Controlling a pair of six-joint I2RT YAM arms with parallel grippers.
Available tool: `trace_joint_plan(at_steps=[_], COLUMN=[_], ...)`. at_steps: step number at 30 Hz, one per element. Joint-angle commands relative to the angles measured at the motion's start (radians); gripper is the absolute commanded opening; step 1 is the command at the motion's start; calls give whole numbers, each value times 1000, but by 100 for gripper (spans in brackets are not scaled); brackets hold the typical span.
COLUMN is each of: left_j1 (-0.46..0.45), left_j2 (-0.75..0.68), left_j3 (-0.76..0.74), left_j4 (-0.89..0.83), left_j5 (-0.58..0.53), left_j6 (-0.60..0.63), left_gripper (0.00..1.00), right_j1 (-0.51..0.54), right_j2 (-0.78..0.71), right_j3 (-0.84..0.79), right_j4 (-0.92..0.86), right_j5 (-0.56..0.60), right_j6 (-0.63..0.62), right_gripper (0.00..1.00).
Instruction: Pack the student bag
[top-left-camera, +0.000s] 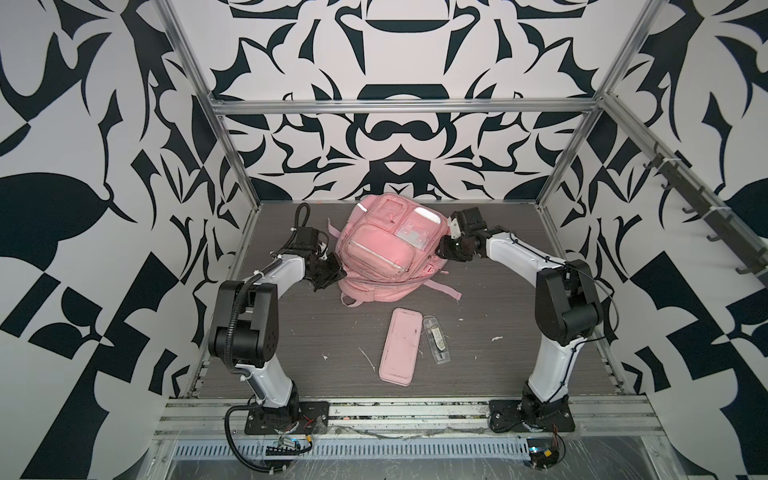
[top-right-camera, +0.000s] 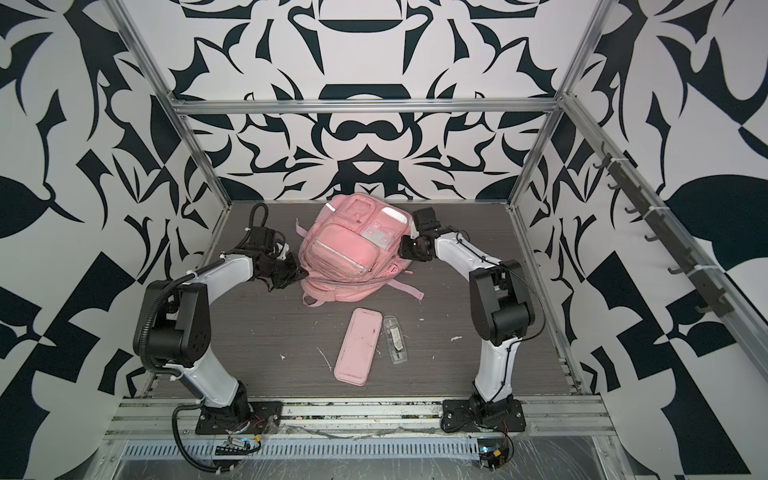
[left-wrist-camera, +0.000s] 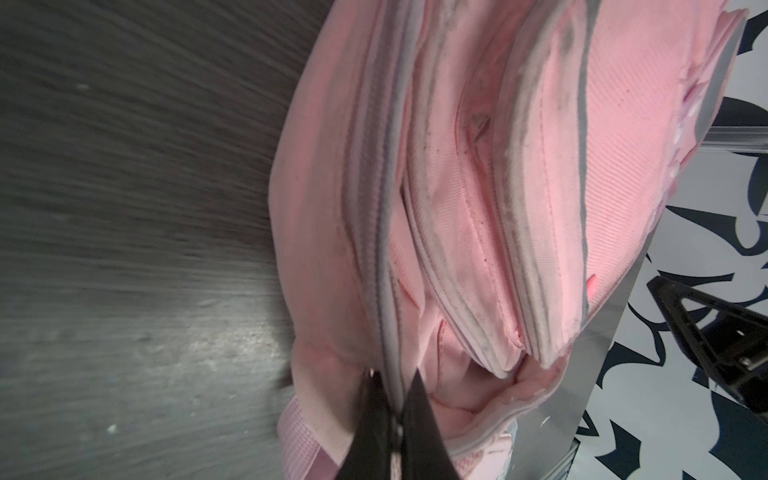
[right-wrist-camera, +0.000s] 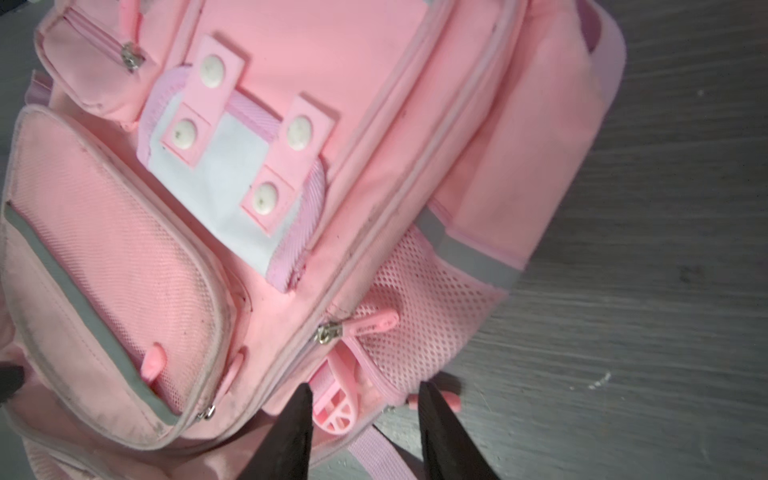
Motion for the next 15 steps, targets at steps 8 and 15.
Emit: trace_joint_plan(at_steps=[8,15], left_j1=[16,17], left_j2=[51,86], left_j3=[113,125], left_j4=[-62,-44], left_j5=[-58,-69], left_j6=[14,-5], left_gripper=[7,8], right_j1=[58,88], right_j2=[102,65], right_j3=[65,-58], right_j4=[37,42], right_j5=[-50,-18], right_j6=[-3,-2], right_gripper=[44,44])
